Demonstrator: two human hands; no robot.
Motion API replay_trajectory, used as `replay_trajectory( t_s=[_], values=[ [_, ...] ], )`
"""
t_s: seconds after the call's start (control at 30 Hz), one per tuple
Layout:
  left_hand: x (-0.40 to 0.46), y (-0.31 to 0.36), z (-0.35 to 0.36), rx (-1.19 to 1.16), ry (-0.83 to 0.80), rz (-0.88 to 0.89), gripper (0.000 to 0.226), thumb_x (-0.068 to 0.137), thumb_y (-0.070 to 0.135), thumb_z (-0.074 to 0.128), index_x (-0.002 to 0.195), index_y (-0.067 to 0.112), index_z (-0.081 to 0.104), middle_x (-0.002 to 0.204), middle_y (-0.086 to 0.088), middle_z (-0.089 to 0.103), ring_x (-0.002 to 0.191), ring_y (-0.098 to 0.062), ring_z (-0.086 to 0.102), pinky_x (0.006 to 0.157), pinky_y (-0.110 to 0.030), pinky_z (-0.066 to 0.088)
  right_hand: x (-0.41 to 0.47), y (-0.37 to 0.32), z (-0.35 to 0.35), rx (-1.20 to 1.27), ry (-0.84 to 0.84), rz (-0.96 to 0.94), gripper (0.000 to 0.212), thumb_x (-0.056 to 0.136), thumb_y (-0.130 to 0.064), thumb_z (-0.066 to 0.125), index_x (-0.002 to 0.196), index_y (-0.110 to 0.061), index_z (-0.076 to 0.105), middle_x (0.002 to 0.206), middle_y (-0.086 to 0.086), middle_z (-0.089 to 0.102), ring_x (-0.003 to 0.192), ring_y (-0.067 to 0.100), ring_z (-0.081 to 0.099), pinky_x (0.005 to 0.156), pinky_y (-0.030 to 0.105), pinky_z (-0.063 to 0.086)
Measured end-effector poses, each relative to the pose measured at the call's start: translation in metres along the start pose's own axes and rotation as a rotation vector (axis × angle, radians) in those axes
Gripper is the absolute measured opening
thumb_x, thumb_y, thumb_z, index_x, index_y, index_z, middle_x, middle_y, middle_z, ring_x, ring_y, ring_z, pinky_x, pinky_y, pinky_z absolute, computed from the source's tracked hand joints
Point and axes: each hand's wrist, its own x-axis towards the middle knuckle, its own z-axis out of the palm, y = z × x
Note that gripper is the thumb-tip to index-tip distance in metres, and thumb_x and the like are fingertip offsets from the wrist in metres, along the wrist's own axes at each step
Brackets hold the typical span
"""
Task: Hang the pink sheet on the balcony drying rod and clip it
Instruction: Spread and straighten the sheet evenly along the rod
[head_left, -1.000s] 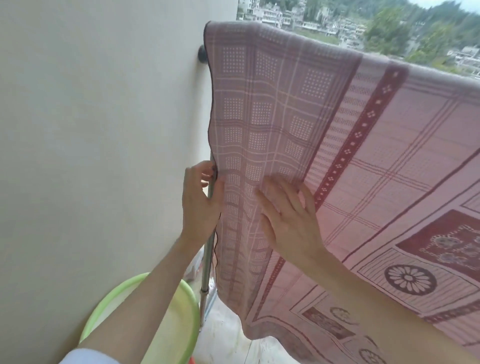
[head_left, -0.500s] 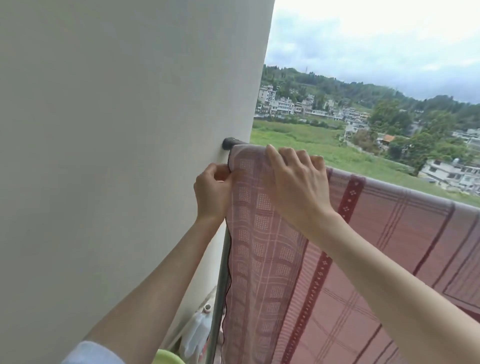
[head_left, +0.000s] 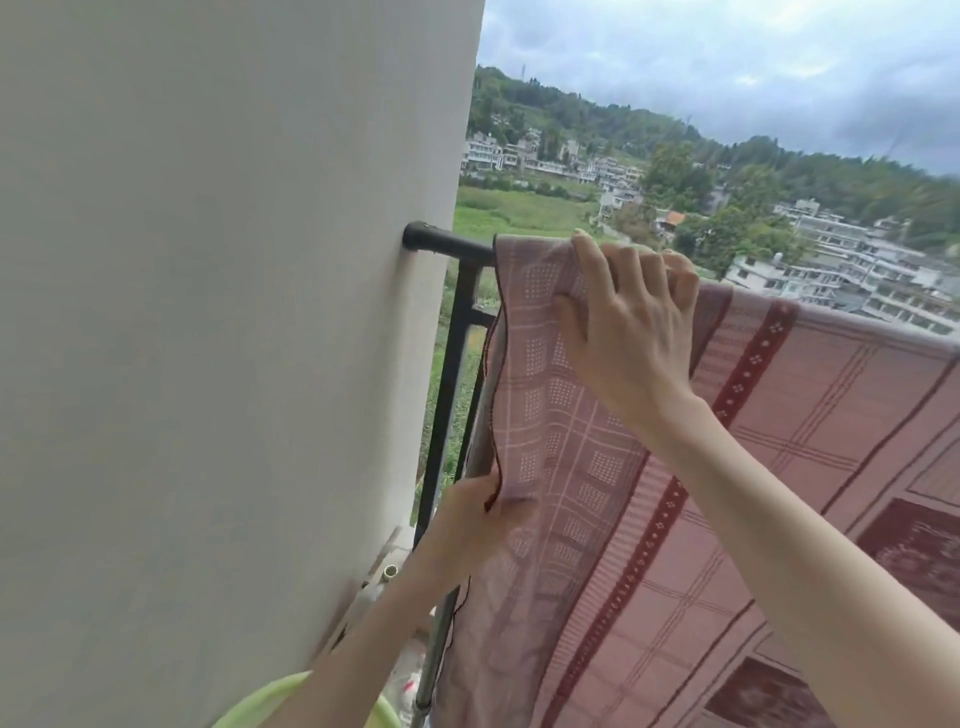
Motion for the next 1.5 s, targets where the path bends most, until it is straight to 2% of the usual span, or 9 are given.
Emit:
replay_trajectory(
  t_s=[0.17, 0.3, 0.43, 0.57, 0.83, 1.0, 1.17, 1.33, 1.5],
  values=[
    [-0.023, -0.080, 0.007, 0.162, -0.085, -0.200, 0.048, 0.083, 0.016, 0.064, 0.043, 0.025, 0.040, 0.033, 0.013, 0.041, 0.036, 0.001, 0.040, 0.042, -0.015, 0.026, -0.031, -0.015, 0.001, 0.051, 0.019, 0.028, 0.056, 0.095, -0.034, 0.042, 0.145, -0.013, 0.029, 0.153, 0.013, 0.026, 0.143, 0.030, 0.017, 0.116, 0.048, -0.001],
    [-0.041, -0.115, 0.005, 0.187, -0.113, -0.231, 0.043, 0.083, 0.017, 0.062, 0.048, 0.028, 0.040, 0.037, 0.019, 0.045, 0.047, 0.003, 0.043, 0.048, -0.018, 0.029, -0.106, -0.039, 0.022, 0.127, -0.202, -0.001, 0.055, 0.097, -0.038, 0.036, 0.146, -0.018, 0.023, 0.156, 0.013, 0.010, 0.144, 0.031, 0.006, 0.116, 0.055, 0.010],
    [-0.048, -0.160, 0.009, 0.149, -0.092, -0.286, 0.045, 0.079, 0.015, 0.066, 0.040, 0.034, 0.053, 0.038, 0.016, 0.043, 0.044, -0.002, 0.038, 0.050, -0.021, 0.025, -0.179, -0.061, 0.053, 0.195, -0.482, 0.039, 0.057, 0.094, -0.039, 0.036, 0.146, -0.020, 0.025, 0.156, 0.012, 0.008, 0.144, 0.031, 0.010, 0.113, 0.055, 0.022],
    [-0.057, -0.203, 0.021, 0.163, -0.148, -0.360, 0.018, 0.068, 0.034, 0.060, 0.076, 0.023, 0.072, 0.072, 0.007, 0.071, 0.071, -0.012, 0.065, 0.068, -0.035, 0.049, -0.232, -0.080, 0.072, 0.284, -0.703, 0.123, 0.058, 0.093, -0.038, 0.029, 0.147, -0.022, 0.018, 0.157, 0.009, 0.007, 0.144, 0.027, 0.008, 0.115, 0.049, 0.021],
    [-0.062, -0.220, 0.045, 0.212, -0.183, -0.413, 0.036, 0.075, 0.009, 0.060, 0.052, 0.026, 0.038, 0.050, 0.010, 0.041, 0.050, -0.009, 0.037, 0.047, -0.020, 0.027, -0.272, -0.097, 0.077, 0.531, -0.974, 0.451, 0.066, 0.093, -0.046, 0.042, 0.147, -0.019, 0.015, 0.156, 0.000, 0.016, 0.142, 0.018, 0.023, 0.114, 0.033, 0.024],
    [-0.089, -0.233, 0.038, 0.090, -0.175, -0.458, 0.033, 0.073, 0.002, 0.062, 0.058, 0.026, 0.044, 0.053, 0.009, 0.050, 0.050, -0.004, 0.044, 0.052, -0.020, 0.033, -0.280, -0.113, 0.088, 0.532, -1.008, 0.775, 0.060, 0.080, -0.058, 0.054, 0.123, -0.015, 0.049, 0.114, 0.003, 0.062, 0.107, 0.022, 0.057, 0.087, 0.035, 0.048],
    [-0.079, -0.238, -0.002, -0.086, -0.180, -0.474, 0.012, 0.080, 0.005, 0.062, 0.074, 0.016, 0.063, 0.072, -0.004, 0.068, 0.066, -0.013, 0.064, 0.069, -0.025, 0.052, -0.275, -0.116, 0.097, 0.591, -0.884, 0.848, 0.040, 0.095, -0.021, 0.042, 0.057, -0.013, 0.037, 0.051, -0.001, 0.039, 0.046, 0.013, 0.041, 0.050, 0.027, 0.032],
    [0.004, -0.212, -0.030, 0.008, -0.025, -0.297, 0.012, 0.091, 0.020, 0.052, 0.102, 0.022, 0.056, 0.093, 0.007, 0.059, 0.088, -0.015, 0.059, 0.075, -0.022, 0.045, -0.284, -0.107, 0.101, 0.605, -0.922, 1.082, 0.046, 0.091, -0.012, 0.047, 0.049, -0.014, 0.031, 0.046, 0.000, 0.033, 0.040, 0.014, 0.031, 0.042, 0.024, 0.025],
    [0.064, -0.179, -0.023, -0.137, -0.288, -0.142, 0.047, 0.091, 0.040, 0.048, 0.136, 0.035, 0.033, 0.145, 0.003, 0.038, 0.130, -0.013, 0.038, 0.104, -0.036, 0.034, -0.299, -0.098, 0.101, 0.578, -0.993, 1.201, 0.041, 0.086, -0.003, 0.048, 0.051, -0.012, 0.028, 0.046, 0.002, 0.030, 0.041, 0.017, 0.028, 0.043, 0.025, 0.024]
  ],
)
